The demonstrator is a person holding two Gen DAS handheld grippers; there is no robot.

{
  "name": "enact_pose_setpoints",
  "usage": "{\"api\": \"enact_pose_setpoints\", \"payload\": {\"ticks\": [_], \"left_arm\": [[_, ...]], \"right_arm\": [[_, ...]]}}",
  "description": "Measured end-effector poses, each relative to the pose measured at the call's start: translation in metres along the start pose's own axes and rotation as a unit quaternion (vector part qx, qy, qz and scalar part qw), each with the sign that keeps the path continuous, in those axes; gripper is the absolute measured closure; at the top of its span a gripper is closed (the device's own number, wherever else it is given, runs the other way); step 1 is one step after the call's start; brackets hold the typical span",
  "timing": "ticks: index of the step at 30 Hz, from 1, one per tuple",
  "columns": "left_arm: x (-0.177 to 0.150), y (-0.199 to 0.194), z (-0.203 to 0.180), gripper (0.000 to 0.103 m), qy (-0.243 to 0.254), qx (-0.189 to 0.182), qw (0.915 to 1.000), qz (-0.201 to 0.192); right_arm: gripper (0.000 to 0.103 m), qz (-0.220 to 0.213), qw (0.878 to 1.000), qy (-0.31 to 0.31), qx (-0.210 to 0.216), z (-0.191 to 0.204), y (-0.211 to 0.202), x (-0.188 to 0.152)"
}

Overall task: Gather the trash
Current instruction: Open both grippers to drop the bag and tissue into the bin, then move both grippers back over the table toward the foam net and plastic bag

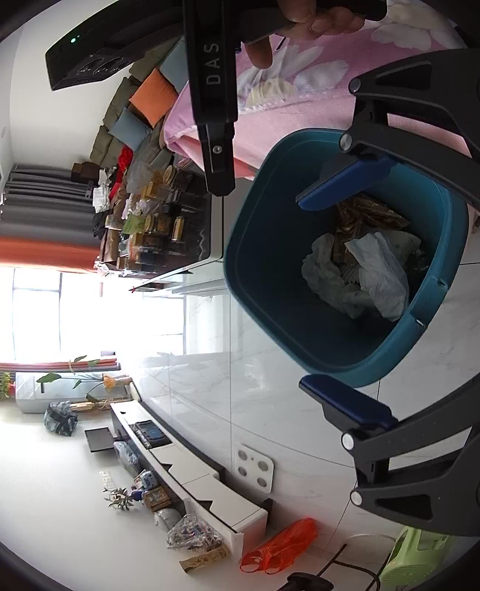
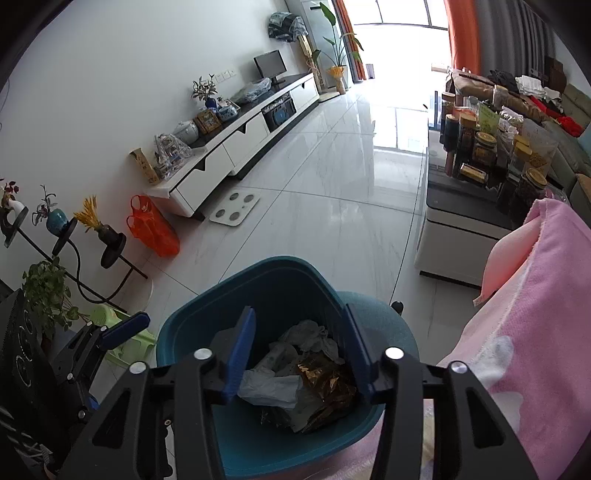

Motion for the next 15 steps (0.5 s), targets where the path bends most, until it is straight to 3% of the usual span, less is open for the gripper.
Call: {"api": "enact_pose_setpoints", "payload": {"ticks": [3,7,12,15], "left_arm": [[0.008,-0.023,0.003,0.006,0.008,0.035,0.9988,-0.035],[0.020,-0.055,0.003,0.006,0.015,0.056,0.9955,-0.075],[0.032,-0.094,0.000,0.006,0.008,0.060,0.9903,-0.125],[0.036,-0.121,-0.005,0.006,0.001,0.057,0.9862,-0.156]], "right_arm": [[0.037,-0.026,1.000,-0.005,-0.003,0.003,-0.019,-0.002],[0.015,-0.057,0.998,-0.018,-0.015,0.008,-0.042,-0.007],[0.007,-0.095,0.994,-0.035,-0.038,0.014,-0.073,-0.017],[0.007,-0.119,0.991,-0.039,-0.049,0.014,-0.094,-0.024]]}}
Point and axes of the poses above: each gripper's, at about its wrist camera, not at the fingertips, and y roughly the way its jaws point, z to its left, x to its top, the point moved 3 cm from there along y, roughly the way its jaws point, and after that the axes turned 2 degrees about y, right-handed, at the moved point
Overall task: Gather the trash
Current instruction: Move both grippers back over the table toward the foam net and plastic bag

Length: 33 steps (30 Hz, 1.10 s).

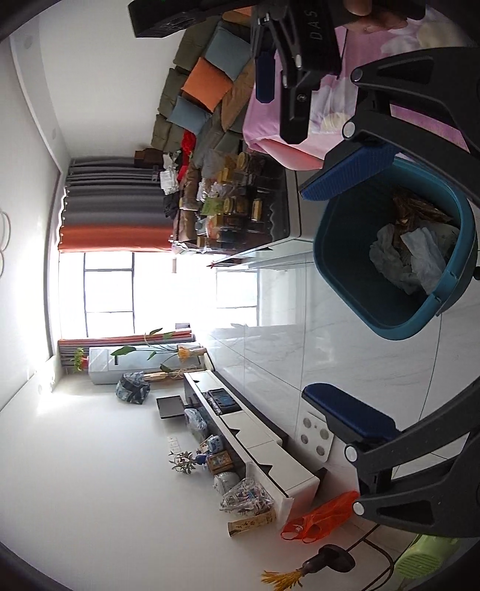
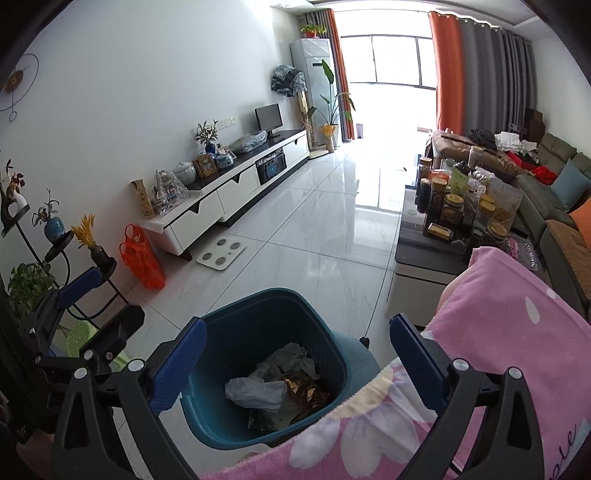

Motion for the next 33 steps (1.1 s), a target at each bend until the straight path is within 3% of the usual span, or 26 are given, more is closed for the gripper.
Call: {"api": "enact_pose_setpoints", "payload": {"ticks": [12,21,26,33], "left_arm": [[0.032,-0.070,-0.045,0.006,-0.010,-0.063,0.9963,-0.058],[0.034,-0.100,-0.122,0.006,0.031,-0.144,0.9871,-0.062],[0.021,-0.104,-0.171,0.006,0.053,-0.209,0.9758,-0.033],[0.006,-0.107,-0.233,0.006,0.075,-0.292,0.9533,-0.017]], "right_arm": [[0.007,-0.104,0.992,0.001,-0.076,-0.025,-0.119,-0.036],[0.007,-0.152,0.977,0.024,-0.148,-0.055,-0.187,-0.078],[0.007,-0.161,0.968,0.052,-0.184,-0.079,-0.218,-0.111],[0.007,-0.157,0.949,0.108,-0.250,-0.124,-0.256,-0.161]]}}
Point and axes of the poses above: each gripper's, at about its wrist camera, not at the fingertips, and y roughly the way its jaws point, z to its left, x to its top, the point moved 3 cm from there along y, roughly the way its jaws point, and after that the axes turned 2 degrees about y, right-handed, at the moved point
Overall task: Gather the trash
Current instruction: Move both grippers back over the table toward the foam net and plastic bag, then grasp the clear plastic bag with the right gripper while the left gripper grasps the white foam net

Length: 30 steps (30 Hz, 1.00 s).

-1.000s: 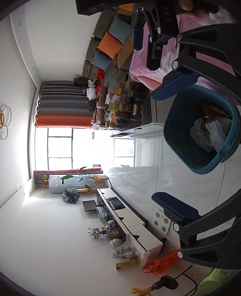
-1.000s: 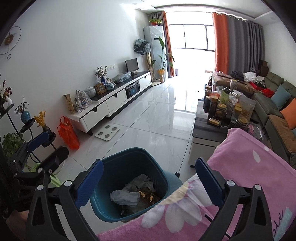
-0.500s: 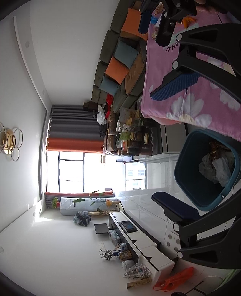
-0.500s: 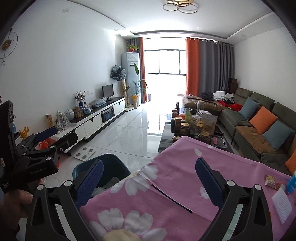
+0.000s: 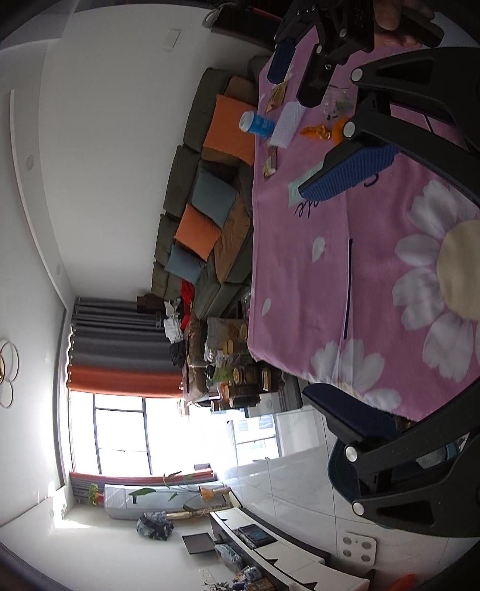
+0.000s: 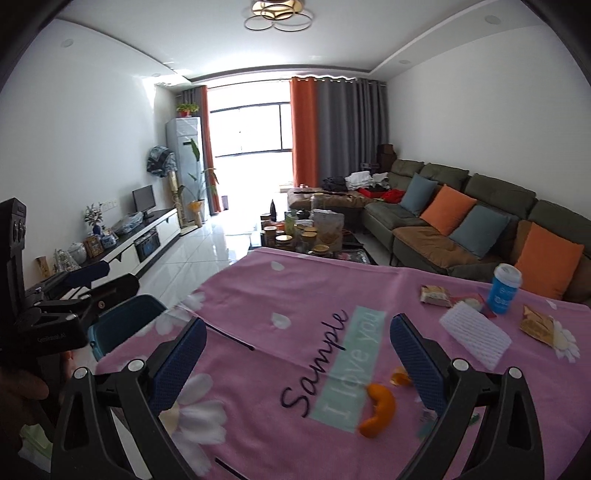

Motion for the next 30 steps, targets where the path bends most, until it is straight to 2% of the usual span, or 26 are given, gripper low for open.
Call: {"api": "enact_pose_setpoints", "payload": {"ticks": [7,11,14,21,27,30], "left_arm": [[-0.006,0.023,-0.061,0.006,0.032,-0.062,0.9975,0.011],[-0.010,0.039,-0.087,0.006,0.038,-0.092,0.9947,0.025],[-0.011,0.047,-0.100,0.006,0.047,-0.108,0.9926,0.031],[-0.018,0.073,-0.121,0.006,0.058,-0.128,0.9886,0.053],[-0.024,0.097,-0.127,0.006,0.064,-0.134,0.9860,0.075],[-0.028,0.106,-0.131,0.006,0.063,-0.142,0.9844,0.083]], "right_arm": [[0.007,0.026,0.996,0.053,-0.074,-0.071,-0.019,-0.040],[0.007,0.048,0.990,0.090,-0.099,-0.106,-0.018,-0.058],[0.007,0.061,0.986,0.113,-0.104,-0.125,-0.011,-0.067],[0.007,0.104,0.979,0.159,-0.073,-0.143,0.024,-0.077],[0.024,0.138,0.975,0.159,-0.065,-0.144,0.045,-0.084],[0.041,0.149,0.974,0.156,-0.062,-0.144,0.049,-0.087]]}}
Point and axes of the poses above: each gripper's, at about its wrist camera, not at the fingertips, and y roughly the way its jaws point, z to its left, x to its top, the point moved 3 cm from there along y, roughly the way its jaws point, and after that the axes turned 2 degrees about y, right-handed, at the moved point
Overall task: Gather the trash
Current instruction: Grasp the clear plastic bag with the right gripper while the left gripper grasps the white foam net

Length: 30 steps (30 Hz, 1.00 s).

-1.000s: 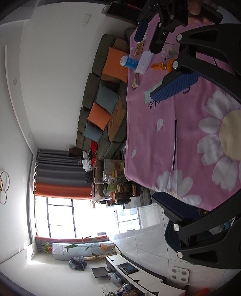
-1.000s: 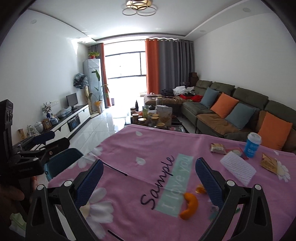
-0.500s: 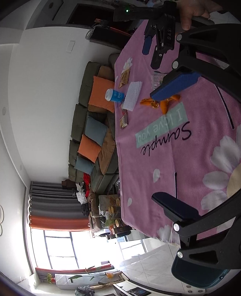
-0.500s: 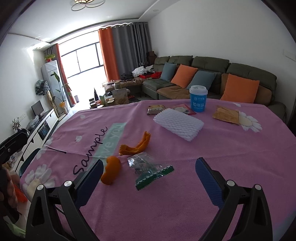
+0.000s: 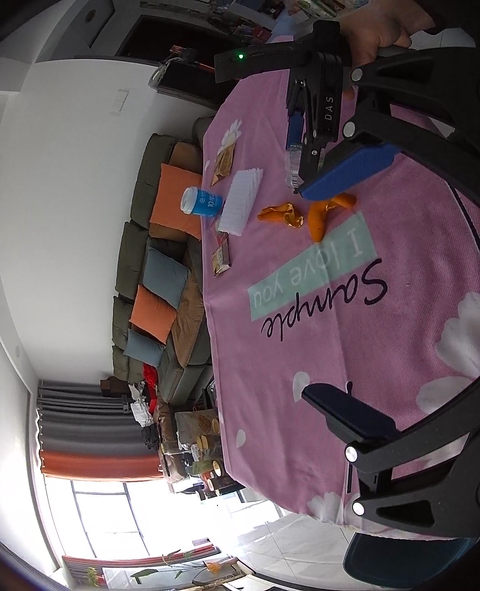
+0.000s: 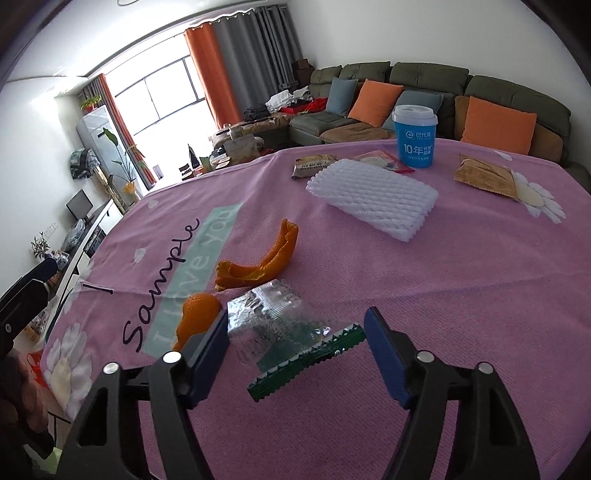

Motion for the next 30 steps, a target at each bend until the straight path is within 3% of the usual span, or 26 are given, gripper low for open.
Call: {"api": "enact_pose_setpoints", "payload": {"ticks": [4,11,19,30], "left_arm": [[0.003,0.012,-0.004,0.006,0.009,-0.007,0.9999,0.002],[0.026,0.034,-0.017,0.006,0.040,-0.027,0.9988,-0.009],[0.075,0.102,-0.059,0.006,0.077,-0.081,0.9937,-0.004],[0.097,0.225,-0.120,0.006,0.102,-0.141,0.9790,0.106]], "right_arm": [[0.048,0.004,1.000,0.000,0.007,-0.001,0.000,0.000],[0.049,-0.003,1.000,0.009,0.014,-0.007,-0.010,0.002],[0.049,-0.017,1.000,0.025,-0.004,-0.029,-0.029,0.002],[0.049,-0.019,0.998,0.056,-0.018,-0.062,-0.040,-0.002]]}}
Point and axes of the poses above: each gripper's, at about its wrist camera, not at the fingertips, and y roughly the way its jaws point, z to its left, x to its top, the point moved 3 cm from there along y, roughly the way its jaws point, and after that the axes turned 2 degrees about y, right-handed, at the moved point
